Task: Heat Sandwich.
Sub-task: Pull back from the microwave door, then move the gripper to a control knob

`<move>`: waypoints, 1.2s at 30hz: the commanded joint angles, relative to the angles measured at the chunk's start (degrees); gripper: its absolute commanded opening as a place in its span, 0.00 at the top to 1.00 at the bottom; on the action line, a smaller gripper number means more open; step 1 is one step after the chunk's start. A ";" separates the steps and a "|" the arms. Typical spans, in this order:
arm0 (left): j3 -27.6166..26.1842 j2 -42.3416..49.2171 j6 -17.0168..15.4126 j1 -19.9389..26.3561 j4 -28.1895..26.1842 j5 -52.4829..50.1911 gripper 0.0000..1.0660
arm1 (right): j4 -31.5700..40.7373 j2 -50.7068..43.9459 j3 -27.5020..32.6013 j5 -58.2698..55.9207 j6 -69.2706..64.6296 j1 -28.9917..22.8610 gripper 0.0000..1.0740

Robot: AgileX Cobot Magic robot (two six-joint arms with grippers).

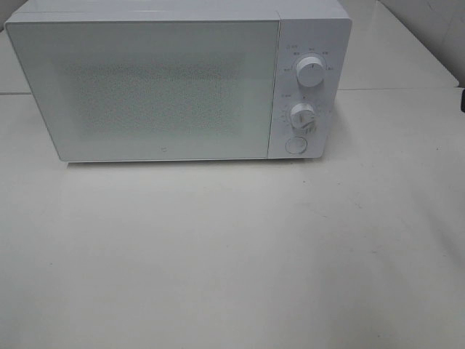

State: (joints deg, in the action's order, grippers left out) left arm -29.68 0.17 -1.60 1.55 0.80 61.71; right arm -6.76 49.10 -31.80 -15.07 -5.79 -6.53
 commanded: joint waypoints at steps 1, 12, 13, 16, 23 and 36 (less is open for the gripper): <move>0.06 1.55 0.00 0.17 -0.40 -0.57 0.06 | -0.11 2.75 -0.52 4.41 -0.69 0.46 0.33; 0.06 1.55 0.00 0.17 -0.40 -0.57 0.06 | -0.63 12.03 -0.46 15.07 -1.72 0.23 0.33; 0.06 1.55 0.00 0.17 -0.40 -0.57 0.06 | -0.57 12.72 -0.34 16.67 -1.72 0.23 0.33; 0.06 1.55 0.00 0.17 -0.40 -0.57 0.06 | -0.57 13.81 0.57 20.34 -1.72 0.23 0.33; 0.06 1.20 0.00 0.17 -0.34 -0.57 0.06 | 4.76 14.55 8.88 40.57 2.18 0.23 0.33; 0.06 1.20 0.00 0.17 -0.34 -0.57 0.06 | 19.82 14.55 15.47 56.09 14.32 -8.02 0.33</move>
State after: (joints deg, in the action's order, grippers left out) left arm -29.68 0.17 -1.60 1.55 0.80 61.71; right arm 11.34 63.88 -16.73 38.45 6.30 -13.29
